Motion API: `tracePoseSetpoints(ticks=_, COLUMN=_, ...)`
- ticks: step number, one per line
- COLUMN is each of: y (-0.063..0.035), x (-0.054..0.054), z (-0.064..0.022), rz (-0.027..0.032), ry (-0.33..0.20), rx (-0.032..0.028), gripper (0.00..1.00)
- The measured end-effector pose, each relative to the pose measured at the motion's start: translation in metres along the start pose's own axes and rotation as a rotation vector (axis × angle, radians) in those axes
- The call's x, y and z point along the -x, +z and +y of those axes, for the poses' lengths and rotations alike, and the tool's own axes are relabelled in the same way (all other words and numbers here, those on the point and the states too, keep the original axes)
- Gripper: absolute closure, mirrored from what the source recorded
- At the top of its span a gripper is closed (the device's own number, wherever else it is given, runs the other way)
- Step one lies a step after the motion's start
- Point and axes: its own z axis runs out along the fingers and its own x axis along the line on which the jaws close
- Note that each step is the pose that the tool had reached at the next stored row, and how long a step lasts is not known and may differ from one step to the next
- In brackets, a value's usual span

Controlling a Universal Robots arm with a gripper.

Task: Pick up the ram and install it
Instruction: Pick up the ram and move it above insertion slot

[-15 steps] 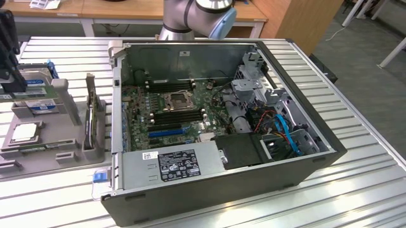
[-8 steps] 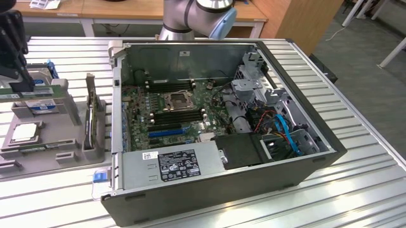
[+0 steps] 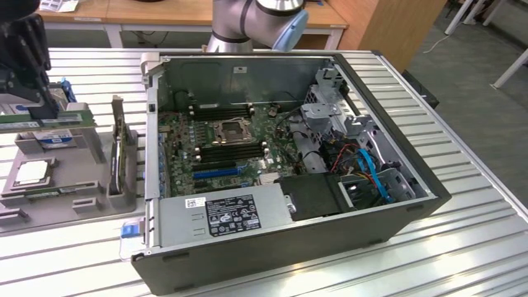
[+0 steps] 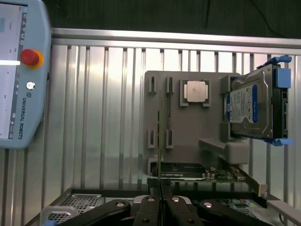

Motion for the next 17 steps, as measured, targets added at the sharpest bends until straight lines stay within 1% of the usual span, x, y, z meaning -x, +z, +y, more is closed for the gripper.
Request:
tracePoseSetpoints(ticks=8, y=-0.0008, x=0.000, z=-0.0167, rz=0.0000, ry=0.000, rx=0.0009, gripper=0.89)
tracePoseSetpoints(ticks=17, y=-0.0018, x=0.000, z=-0.0387, rz=0.0000, ry=0.000, rx=0.0029, gripper=0.89)
